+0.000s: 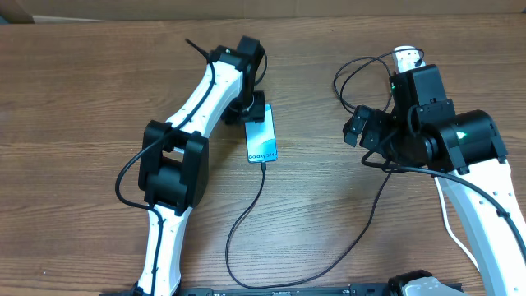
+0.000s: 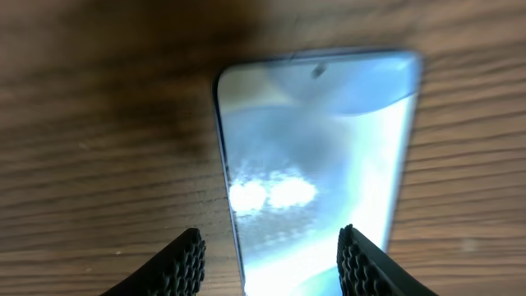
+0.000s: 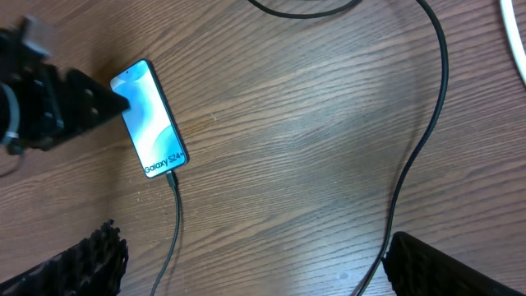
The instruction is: Plug charger to phone and switch on socket
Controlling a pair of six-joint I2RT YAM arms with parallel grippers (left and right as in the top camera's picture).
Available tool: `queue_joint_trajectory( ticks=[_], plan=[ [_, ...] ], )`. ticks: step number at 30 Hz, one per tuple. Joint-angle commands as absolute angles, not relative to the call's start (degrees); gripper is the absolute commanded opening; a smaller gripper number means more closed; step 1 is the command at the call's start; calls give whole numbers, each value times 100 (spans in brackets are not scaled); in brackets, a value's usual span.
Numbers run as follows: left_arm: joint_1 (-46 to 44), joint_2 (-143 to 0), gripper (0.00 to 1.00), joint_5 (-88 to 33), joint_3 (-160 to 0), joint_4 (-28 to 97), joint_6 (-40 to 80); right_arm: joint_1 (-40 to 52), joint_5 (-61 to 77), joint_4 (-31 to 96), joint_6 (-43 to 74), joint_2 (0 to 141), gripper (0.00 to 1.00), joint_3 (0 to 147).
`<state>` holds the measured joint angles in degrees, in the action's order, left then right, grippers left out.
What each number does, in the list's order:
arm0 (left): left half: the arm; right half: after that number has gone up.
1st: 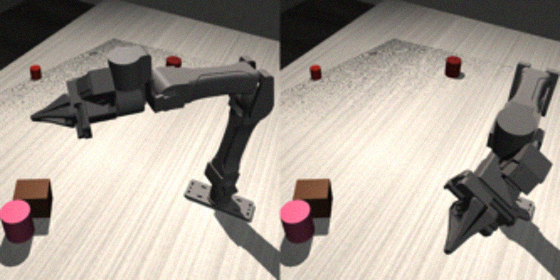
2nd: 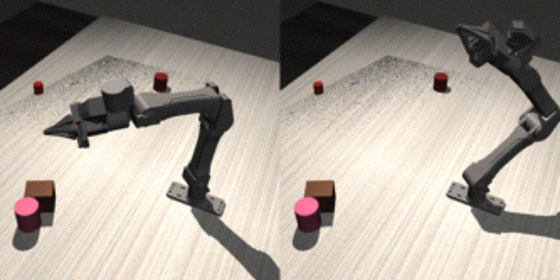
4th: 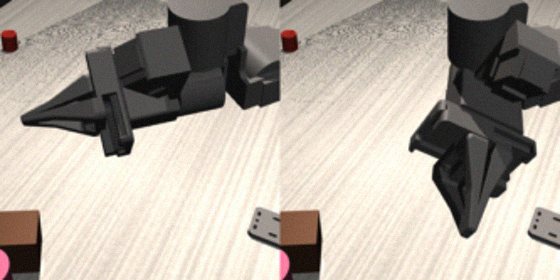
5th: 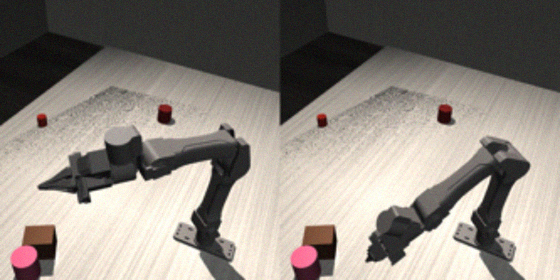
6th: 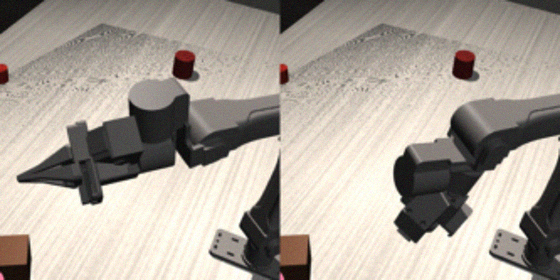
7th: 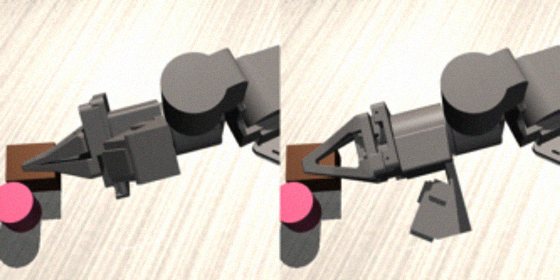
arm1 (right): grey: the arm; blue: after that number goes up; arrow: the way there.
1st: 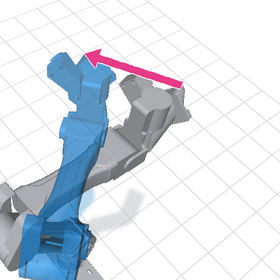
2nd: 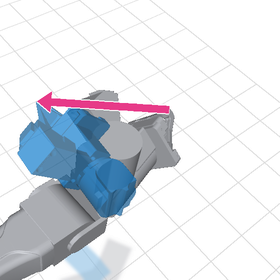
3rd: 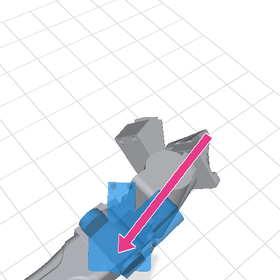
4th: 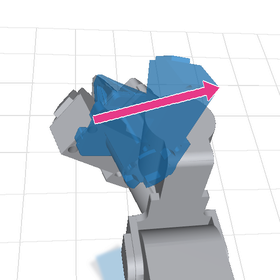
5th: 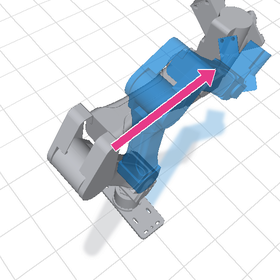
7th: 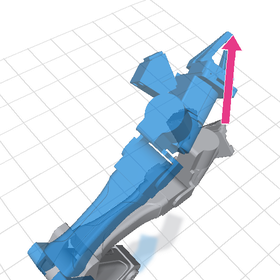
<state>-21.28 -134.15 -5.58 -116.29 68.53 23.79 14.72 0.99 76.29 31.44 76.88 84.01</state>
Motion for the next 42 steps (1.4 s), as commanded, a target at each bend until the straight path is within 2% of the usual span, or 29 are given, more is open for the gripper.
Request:
queue_joint_trajectory(
  ticks=[1, 8, 9, 10, 17, 23, 29, 35, 42],
  plan=[
    [-2091, -12814, 51, -447, -12051, 6947, 2445, 1444, 3, 7594, 3103, 7664, 100, 8512],
    [-2008, -11548, 57, -447, -12140, 6995, 2451, 1444, 8, 7577, 3103, 7664, 100, 8512],
    [-1959, -11371, 71, -447, -12140, 7037, 2471, 1444, 5, 7577, 3103, 7664, 100, 8512],
    [-1900, -11203, 100, -447, -12143, 7074, 2471, 1444, 8, 7577, 3103, 7664, 100, 8512],
    [-1350, -10431, 100, -421, -12140, 7553, 2462, 1437, 8, 7380, 3103, 7664, 100, 8541],
    [-1085, -10409, 100, -401, -12123, 7824, 2462, 1304, 3, 7251, 3094, 7664, 100, 8960],
    [-1085, -10394, 100, -694, -12136, 8051, 2270, 711, 5, 7789, 2620, 7913, 100, 10016],
    [-1098, -10160, 100, -1566, -12136, 7780, 1752, -163, 322, 8921, 1804, 8967, 100, 11636],
    [-1164, -9924, 100, -1063, -12134, 7802, 1754, -714, 351, 9013, 1599, 9841, 100, 12545]
  ],
)
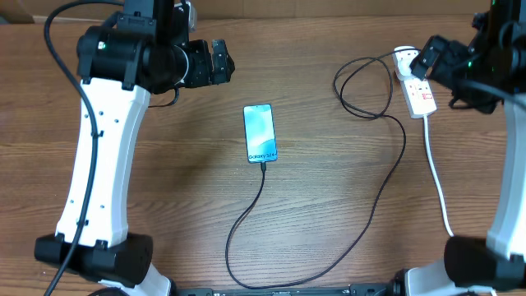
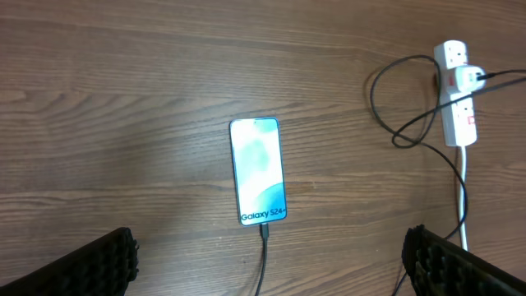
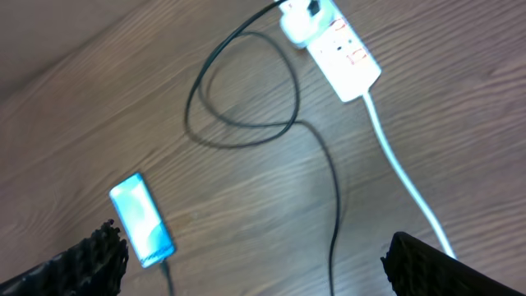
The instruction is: Plug charger to phone and switch on socket
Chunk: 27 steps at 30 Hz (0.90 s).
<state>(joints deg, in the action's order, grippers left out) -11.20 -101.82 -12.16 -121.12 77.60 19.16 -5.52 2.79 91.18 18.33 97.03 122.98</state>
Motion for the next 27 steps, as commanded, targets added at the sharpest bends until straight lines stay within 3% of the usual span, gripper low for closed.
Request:
queue_joint_trajectory(
  ticks=[1, 6, 18, 27],
  plan=[
    [-1162, -9937, 100, -1002, -12130, 7843, 1754, -751, 351, 8943, 1601, 9843, 100, 12543],
    [-1160, -9961, 100, -854, -12127, 7996, 1754, -860, 178, 8337, 1601, 9843, 100, 12538],
    [-1160, -9963, 100, -854, -12127, 7992, 1754, -1013, -1702, 6925, 1601, 10525, 100, 12289],
    [-1160, -9963, 100, -854, -12127, 7992, 1754, -1498, -1835, 6582, 1601, 11380, 100, 12289]
  ],
)
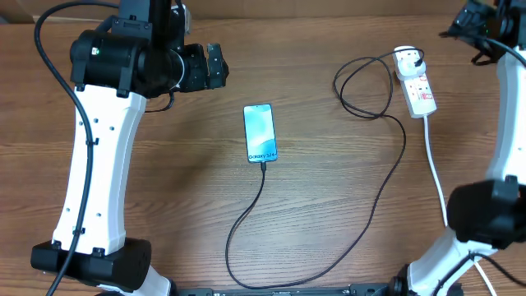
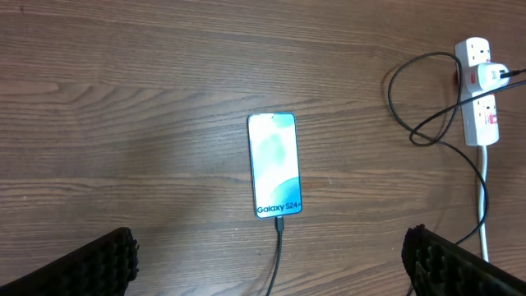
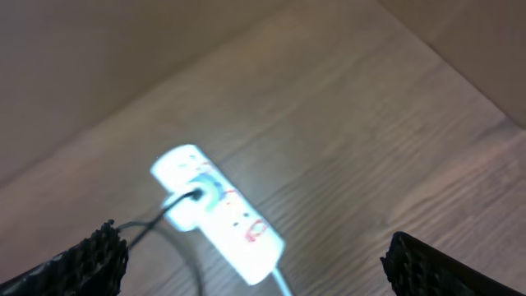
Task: Plug charger to phone and switch on socket
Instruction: 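Lower the right gripper onto the power strip's switch button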
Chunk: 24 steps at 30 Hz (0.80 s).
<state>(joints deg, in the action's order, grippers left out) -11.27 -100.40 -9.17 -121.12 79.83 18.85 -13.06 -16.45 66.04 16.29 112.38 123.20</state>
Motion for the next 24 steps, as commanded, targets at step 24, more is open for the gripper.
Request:
queue_joint_trajectory(
  ticks=[24],
  plan=[
    [-1160, -9963, 100, -854, -12127, 7992, 1754, -1935, -545, 5752, 1347, 13023, 100, 12285]
  ],
)
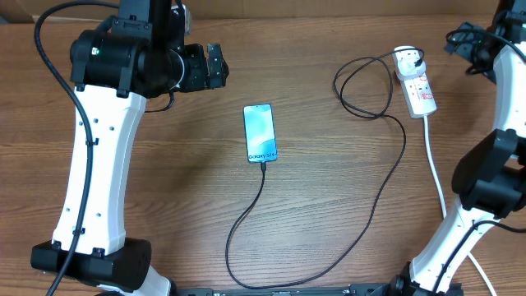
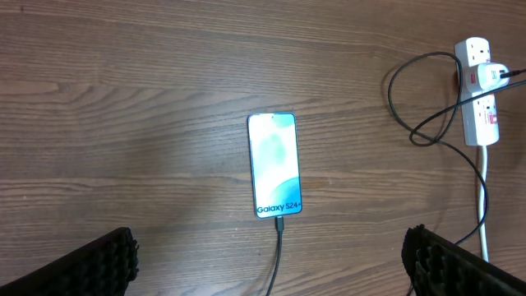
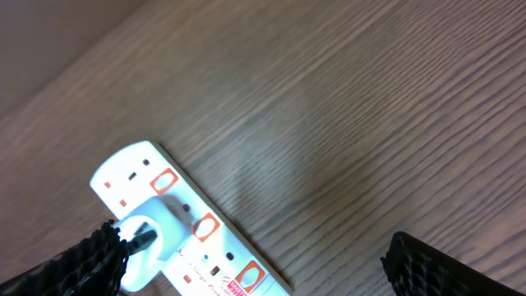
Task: Plug charger to phone and switch on socket
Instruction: 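Lower the right gripper onto the power strip's switch button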
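A phone point(image 1: 260, 132) with a lit blue screen lies flat mid-table, the black charger cable point(image 1: 248, 214) plugged into its near end; it also shows in the left wrist view, phone point(image 2: 274, 164). The cable loops right to a white plug in a white socket strip point(image 1: 414, 80) with orange switches, seen close in the right wrist view as strip point(image 3: 189, 226). My left gripper point(image 2: 267, 261) hangs open high above the table, left of the phone. My right gripper point(image 3: 255, 263) is open just above and beside the strip's far end.
The white mains lead point(image 1: 436, 177) runs from the strip toward the near right edge. The cable makes a loop point(image 1: 362, 86) left of the strip. A cardboard wall point(image 1: 329, 6) lines the table's far edge.
My right gripper has dropped closer to the socket strip, which now fills more of its view. The left arm, phone and cable have not moved.
My left gripper was low over the phone's far end, the cable in the phone, my right gripper open mid-table. Then both arms were raised, the right near the strip. It then stood high beyond the strip, and now close over it.
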Controlling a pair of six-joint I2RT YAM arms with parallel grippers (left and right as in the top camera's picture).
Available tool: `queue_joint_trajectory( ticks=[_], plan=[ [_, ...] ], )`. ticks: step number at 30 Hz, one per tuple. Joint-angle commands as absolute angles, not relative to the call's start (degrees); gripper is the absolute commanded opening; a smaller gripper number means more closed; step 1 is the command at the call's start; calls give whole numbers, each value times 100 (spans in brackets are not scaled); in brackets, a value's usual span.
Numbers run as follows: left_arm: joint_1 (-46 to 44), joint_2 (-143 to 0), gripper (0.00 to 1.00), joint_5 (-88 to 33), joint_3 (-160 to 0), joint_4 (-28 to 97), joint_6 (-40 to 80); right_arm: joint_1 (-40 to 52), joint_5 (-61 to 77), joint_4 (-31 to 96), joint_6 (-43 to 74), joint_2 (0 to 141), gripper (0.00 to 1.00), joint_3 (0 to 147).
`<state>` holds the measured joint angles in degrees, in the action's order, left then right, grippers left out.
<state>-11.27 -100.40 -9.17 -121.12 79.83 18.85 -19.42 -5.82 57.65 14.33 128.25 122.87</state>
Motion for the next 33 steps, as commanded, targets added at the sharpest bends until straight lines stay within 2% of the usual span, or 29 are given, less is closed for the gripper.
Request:
queue_joint_trajectory(
  ticks=[1, 17, 33],
  plan=[
    [-1160, -9963, 100, -854, -12127, 7992, 1754, -1935, -548, 5754, 1345, 13098, 100, 12285],
    [-1160, -9963, 99, -854, -12127, 7992, 1754, -1925, -497, 5424, 1372, 13279, 100, 11546],
    [-1162, -9963, 99, -854, -12127, 7992, 1754, -1920, -414, 4917, 1975, 13279, 100, 11034]
  ],
)
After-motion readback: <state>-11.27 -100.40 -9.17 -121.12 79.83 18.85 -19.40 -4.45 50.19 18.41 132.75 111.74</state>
